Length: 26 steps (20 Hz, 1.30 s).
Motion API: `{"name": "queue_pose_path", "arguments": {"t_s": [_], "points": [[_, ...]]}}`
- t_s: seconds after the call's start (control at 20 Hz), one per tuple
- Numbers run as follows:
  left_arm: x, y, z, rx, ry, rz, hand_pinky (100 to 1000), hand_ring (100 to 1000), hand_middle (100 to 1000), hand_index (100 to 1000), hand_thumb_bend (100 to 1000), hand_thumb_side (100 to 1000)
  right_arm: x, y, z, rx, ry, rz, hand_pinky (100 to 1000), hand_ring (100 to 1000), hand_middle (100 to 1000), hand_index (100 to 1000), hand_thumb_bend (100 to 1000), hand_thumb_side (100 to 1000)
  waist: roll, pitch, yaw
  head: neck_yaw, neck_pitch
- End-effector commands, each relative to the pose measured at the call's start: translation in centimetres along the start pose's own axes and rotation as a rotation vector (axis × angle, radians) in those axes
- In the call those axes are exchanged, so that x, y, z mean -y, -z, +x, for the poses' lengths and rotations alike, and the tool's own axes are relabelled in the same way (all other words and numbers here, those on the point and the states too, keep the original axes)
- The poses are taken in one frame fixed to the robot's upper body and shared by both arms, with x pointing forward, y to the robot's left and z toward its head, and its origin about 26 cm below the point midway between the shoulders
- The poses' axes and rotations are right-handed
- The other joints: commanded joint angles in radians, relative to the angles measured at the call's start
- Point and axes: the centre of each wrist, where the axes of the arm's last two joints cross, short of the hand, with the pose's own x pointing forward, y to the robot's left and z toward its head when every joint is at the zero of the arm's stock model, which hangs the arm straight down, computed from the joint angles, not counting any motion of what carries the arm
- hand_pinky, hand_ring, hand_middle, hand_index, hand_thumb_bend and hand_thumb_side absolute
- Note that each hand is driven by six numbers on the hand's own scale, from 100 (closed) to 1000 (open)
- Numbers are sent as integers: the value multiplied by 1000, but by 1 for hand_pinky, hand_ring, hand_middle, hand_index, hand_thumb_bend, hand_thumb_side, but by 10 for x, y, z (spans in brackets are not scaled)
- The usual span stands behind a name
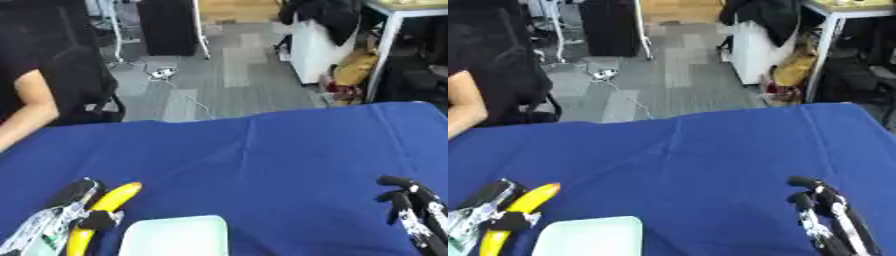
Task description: Pick up objects on the table and place them in the box.
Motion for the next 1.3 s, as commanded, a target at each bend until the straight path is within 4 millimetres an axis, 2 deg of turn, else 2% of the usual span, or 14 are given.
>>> {"name": "queue_pose_path", "arguments": {"t_s": [0.05, 0.35, 0.75, 1.0, 1.3], "points": [[-23, -2, 0, 21, -7, 67, 100, 100, 109, 381, 100, 264, 6, 2, 2, 11, -13, -12, 388, 645, 760, 857, 100, 811, 1, -26, 1, -7, -6], [-58, -11, 23, 129, -36, 171, 100, 100, 100, 365, 100, 263, 6, 1, 1, 5, -13, -11, 388, 646, 760, 857, 100, 812, 1, -32, 5, -11, -3], [-111, -36, 60, 297, -20, 271, 100, 100, 100, 331, 100, 259, 6, -3, -1, -8, -14, -8, 388, 646, 760, 858, 100, 812, 5, -48, 17, -21, 6], [-123, -49, 78, 379, 24, 282, 100, 100, 100, 308, 100, 253, 6, -3, -2, -9, -13, -8, 388, 646, 760, 858, 100, 813, 8, -56, 21, -23, 8], [-128, -60, 97, 467, 73, 277, 100, 100, 100, 307, 100, 252, 6, -3, -1, -7, -13, -7, 389, 646, 760, 858, 100, 814, 9, -60, 19, -21, 8]]}}
